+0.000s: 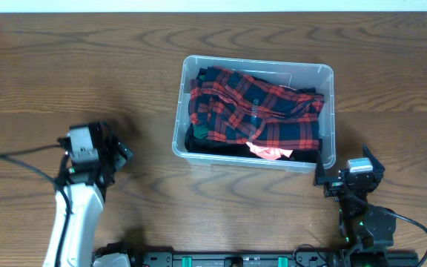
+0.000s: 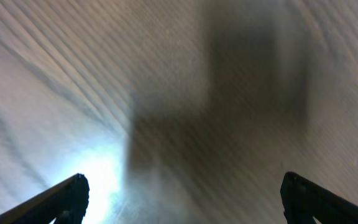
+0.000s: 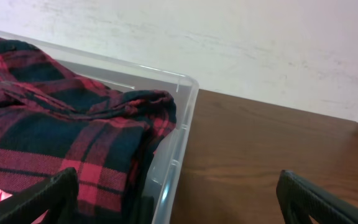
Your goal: Pack container
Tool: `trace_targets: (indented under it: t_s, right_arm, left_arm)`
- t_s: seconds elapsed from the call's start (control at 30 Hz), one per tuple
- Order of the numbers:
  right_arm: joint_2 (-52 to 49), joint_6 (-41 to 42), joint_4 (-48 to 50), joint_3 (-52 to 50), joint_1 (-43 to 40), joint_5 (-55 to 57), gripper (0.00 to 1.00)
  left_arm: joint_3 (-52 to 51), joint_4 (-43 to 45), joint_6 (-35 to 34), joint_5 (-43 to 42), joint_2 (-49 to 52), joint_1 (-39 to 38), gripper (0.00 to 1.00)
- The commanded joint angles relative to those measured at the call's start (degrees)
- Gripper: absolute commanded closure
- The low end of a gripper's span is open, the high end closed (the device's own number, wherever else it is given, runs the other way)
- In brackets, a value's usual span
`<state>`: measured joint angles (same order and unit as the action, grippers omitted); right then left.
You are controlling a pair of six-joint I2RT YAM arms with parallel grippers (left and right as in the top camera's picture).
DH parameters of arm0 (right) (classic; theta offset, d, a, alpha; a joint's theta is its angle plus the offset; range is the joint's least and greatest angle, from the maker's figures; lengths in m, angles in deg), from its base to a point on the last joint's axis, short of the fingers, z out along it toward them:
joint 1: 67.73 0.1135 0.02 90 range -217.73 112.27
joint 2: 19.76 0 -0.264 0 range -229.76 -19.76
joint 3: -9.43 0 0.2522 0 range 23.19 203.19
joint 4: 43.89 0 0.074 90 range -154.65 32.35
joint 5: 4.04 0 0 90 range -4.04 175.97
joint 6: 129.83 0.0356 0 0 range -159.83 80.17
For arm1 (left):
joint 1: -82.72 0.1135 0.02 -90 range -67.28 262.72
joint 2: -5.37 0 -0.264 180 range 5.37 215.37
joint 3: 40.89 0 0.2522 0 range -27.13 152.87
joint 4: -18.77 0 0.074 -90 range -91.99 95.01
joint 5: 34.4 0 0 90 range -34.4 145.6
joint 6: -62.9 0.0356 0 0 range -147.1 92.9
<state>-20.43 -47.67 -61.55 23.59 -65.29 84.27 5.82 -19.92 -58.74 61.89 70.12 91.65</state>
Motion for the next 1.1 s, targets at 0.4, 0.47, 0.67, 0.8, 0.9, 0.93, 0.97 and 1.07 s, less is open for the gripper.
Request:
trace_targets:
  t_s: [0.4, 0.47, 0.67, 0.8, 0.9, 0.93, 0.97, 1.07]
  right_arm:
    - [0.37, -0.57, -0.2, -0.09, -0.55, -0.02, 0.01]
    - [0.39, -0.57, -0.2, -0.09, -0.55, -0.02, 0.01]
    - [0.39, -0.57, -0.2, -0.09, -0.55, -0.04, 0.01]
    - [0.39, -0.57, -0.2, -0.09, -0.55, -0.04, 0.01]
    - [0.39, -0.59, -0.2, -0.09, -0.55, -0.04, 0.01]
    - [0.39, -0.59, -0.22, -0.09, -0.55, -0.04, 0.01]
    - [0.37, -0.59, -0.2, -0.09, -0.55, -0.04, 0.01]
    - [0.39, -0.59, -0.2, -0.09, -0.55, -0.04, 0.01]
  left_arm:
    - [-24.81, 22.67, -10.6, -0.31, -15.26, -0.13, 0.02]
    - [-27.26, 24.9, -10.43, -0.28, -17.44, -0.13, 0.02]
    - [-30.1, 26.1, -7.72, -0.31, -22.58, -0.13, 0.02]
    - [-30.69, 26.08, -5.2, -0.7, -25.14, -0.13, 0.02]
    - [-31.69, 26.01, -4.2, -0.7, -27.47, -0.13, 0.02]
    - [-32.17, 25.88, -4.13, -0.7, -28.46, -0.13, 0.02]
    - [-32.72, 25.9, -3.98, -0.72, -29.35, -0.13, 0.02]
    - [-32.72, 23.15, -2.1, -0.7, -32.06, -0.37, 0.02]
